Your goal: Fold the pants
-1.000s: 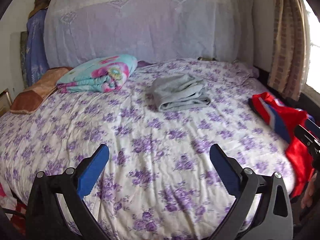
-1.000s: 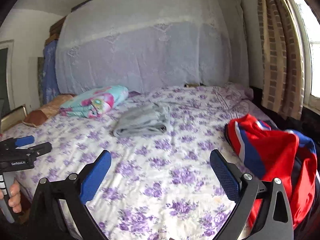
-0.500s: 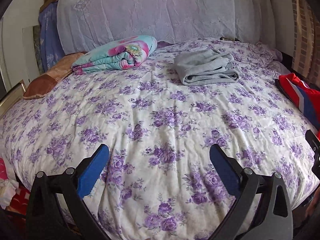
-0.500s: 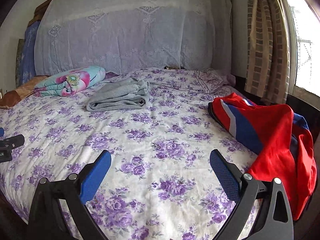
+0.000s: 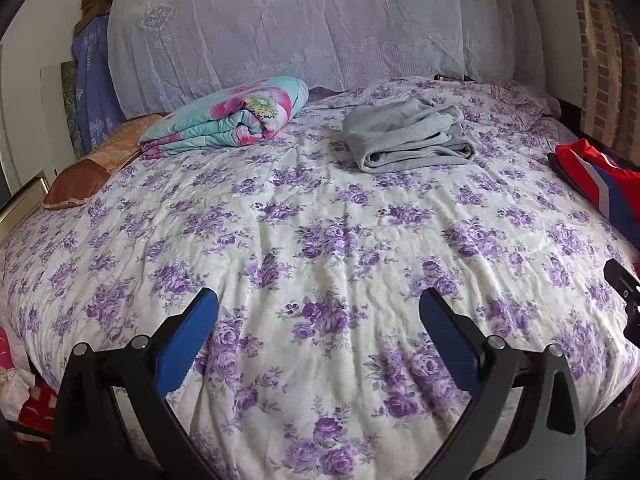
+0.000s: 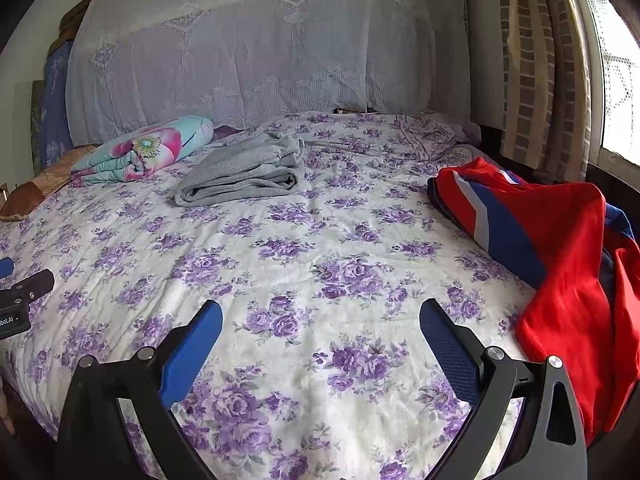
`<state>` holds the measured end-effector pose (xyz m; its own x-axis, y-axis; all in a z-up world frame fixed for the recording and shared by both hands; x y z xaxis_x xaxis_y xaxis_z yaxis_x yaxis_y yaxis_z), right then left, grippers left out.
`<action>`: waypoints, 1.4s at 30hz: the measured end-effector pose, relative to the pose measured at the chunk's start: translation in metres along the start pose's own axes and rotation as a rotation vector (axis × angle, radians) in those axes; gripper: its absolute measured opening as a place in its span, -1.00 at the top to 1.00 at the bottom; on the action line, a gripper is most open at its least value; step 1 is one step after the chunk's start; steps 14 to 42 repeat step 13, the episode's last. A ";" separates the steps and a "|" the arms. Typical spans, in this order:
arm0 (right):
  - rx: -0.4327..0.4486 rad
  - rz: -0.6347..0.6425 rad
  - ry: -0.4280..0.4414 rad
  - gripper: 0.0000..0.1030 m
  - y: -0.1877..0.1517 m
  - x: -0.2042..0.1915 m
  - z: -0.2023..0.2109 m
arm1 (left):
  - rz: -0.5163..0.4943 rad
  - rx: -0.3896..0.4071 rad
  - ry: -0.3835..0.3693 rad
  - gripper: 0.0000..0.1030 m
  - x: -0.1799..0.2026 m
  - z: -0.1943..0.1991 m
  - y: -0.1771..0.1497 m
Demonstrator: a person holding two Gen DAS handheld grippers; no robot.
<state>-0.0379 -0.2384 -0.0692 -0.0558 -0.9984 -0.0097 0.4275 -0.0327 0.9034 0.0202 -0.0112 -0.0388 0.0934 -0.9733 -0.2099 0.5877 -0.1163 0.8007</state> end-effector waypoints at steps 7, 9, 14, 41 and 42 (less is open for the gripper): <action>0.001 0.004 -0.010 -0.93 -0.001 0.001 0.000 | 0.015 -0.027 -0.028 -0.91 -0.002 -0.002 0.000; 0.000 0.000 -0.011 -0.93 -0.001 0.002 0.000 | 0.013 -0.047 -0.034 -0.91 -0.001 -0.005 -0.002; 0.007 -0.001 -0.015 -0.93 -0.001 0.005 0.001 | 0.022 -0.061 -0.032 -0.91 -0.002 -0.008 -0.004; 0.007 -0.001 -0.015 -0.93 -0.001 0.005 0.001 | 0.022 -0.061 -0.032 -0.91 -0.002 -0.008 -0.004; 0.007 -0.001 -0.015 -0.93 -0.001 0.005 0.001 | 0.022 -0.061 -0.032 -0.91 -0.002 -0.008 -0.004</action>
Point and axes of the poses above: each gripper's, at about its wrist camera, not at the fingertips, and z roughly against the way its jaws point, x to its right, y to its top, the point moved 5 cm from there along -z, roughly the way its jaws point, and after that the axes turned 12 degrees about y, right-handed, at the moved point
